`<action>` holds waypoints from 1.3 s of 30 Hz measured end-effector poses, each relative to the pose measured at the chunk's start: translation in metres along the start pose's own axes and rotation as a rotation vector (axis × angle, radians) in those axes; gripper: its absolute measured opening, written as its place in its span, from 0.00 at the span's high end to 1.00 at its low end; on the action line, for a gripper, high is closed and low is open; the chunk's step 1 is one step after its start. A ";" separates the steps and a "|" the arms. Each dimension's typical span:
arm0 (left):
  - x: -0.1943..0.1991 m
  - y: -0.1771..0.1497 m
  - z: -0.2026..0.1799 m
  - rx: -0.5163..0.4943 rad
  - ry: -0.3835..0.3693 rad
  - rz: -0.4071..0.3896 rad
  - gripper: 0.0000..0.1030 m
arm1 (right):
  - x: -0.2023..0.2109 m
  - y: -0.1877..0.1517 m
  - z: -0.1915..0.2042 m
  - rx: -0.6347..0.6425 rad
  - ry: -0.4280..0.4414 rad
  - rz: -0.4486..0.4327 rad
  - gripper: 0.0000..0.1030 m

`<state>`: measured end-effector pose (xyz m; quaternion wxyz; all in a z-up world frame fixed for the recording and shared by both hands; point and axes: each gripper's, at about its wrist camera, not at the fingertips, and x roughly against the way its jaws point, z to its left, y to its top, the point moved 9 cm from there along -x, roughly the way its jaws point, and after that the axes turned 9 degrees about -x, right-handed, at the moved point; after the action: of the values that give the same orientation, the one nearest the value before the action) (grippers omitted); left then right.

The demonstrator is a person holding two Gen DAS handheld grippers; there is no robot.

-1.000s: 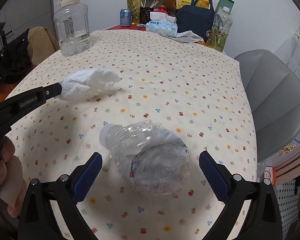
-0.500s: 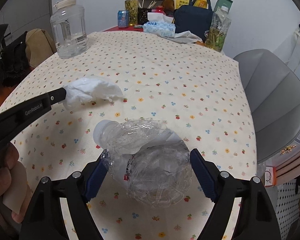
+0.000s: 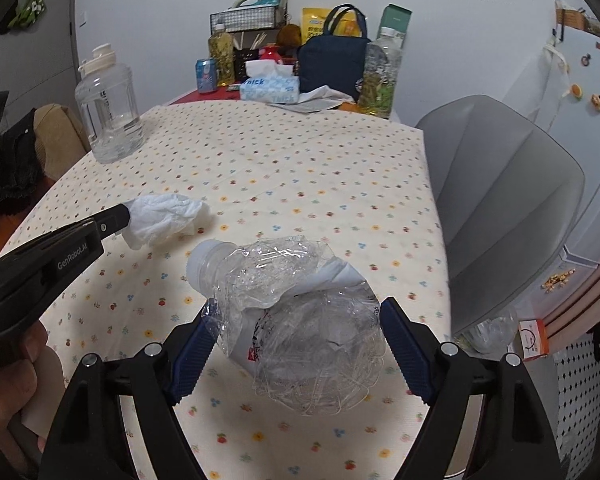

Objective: Collect trash
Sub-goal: 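Carry the tissue and plastic bottle over the trash bin with both tools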

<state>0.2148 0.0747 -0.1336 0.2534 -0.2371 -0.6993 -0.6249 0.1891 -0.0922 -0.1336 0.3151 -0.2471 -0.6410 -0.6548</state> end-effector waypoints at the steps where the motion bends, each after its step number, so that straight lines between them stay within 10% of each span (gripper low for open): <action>1: 0.002 0.001 -0.005 -0.006 -0.005 -0.003 0.98 | 0.002 0.001 -0.003 -0.007 -0.002 -0.005 0.23; 39: 0.026 -0.017 -0.307 -0.405 -0.302 -0.004 0.98 | 0.103 -0.039 -0.278 -0.432 -0.263 -0.138 0.23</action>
<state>0.2017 -0.2324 -0.1017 0.0920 -0.3723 -0.5905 -0.7101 0.1135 -0.3796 -0.1008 0.1235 -0.3475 -0.5372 -0.7586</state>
